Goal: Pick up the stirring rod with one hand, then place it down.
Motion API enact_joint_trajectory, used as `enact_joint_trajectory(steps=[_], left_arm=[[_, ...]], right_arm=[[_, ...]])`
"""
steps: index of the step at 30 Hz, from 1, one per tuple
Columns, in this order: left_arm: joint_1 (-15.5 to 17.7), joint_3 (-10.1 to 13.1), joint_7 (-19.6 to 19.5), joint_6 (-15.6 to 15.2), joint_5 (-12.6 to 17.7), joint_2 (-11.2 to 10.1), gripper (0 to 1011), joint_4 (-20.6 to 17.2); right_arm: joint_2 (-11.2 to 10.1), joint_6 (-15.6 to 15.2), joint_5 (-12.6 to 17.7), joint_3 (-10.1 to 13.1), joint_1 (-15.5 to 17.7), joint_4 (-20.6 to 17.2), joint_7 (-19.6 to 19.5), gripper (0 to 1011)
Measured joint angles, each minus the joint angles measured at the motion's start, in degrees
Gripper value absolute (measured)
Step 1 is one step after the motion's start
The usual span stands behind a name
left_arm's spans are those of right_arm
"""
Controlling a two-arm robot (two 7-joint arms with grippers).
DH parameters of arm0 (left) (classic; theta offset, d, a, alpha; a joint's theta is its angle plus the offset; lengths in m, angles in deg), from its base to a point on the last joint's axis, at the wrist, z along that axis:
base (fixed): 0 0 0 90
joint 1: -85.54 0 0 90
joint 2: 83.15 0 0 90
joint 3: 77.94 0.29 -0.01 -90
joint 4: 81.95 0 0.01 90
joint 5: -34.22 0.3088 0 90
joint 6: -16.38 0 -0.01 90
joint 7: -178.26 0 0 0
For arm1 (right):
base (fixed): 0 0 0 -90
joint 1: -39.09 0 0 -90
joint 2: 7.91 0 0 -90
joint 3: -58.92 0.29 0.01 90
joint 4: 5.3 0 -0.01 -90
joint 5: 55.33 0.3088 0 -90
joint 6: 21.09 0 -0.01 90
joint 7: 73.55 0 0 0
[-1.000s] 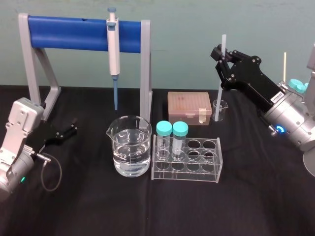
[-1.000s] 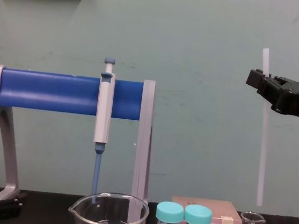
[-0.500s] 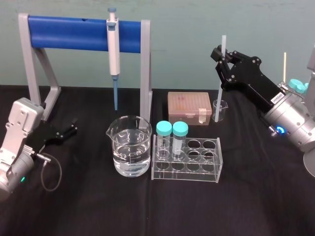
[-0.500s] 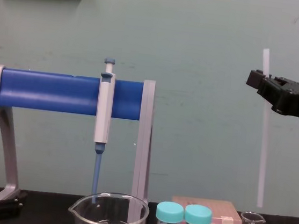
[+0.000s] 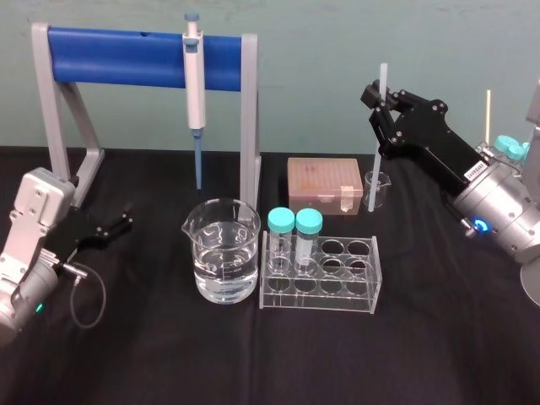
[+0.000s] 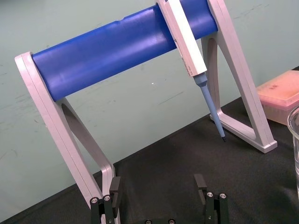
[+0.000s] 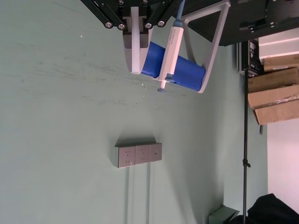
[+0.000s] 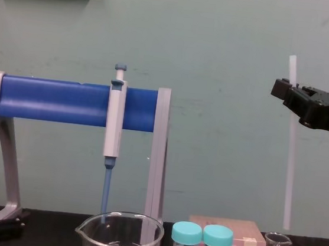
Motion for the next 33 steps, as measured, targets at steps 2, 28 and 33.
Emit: enact_joint_trajectory(steps=[2, 28, 33], left_arm=[[0.0, 0.0, 0.0, 0.0, 0.0, 0.0, 1000, 0.0], [0.0, 0.0, 0.0, 0.0, 0.0, 0.0, 1000, 0.0], [0.0, 0.0, 0.0, 0.0, 0.0, 0.0, 1000, 0.0]], right_arm=[[-0.02, -0.01, -0.01, 0.0, 0.01, -0.02, 0.0, 80], [0.92, 1.56, 0.84, -1.39, 1.11, 4.77, 2.06, 80], [1.18, 2.43, 0.0, -1.89, 0.74, 6.0, 2.29, 80]])
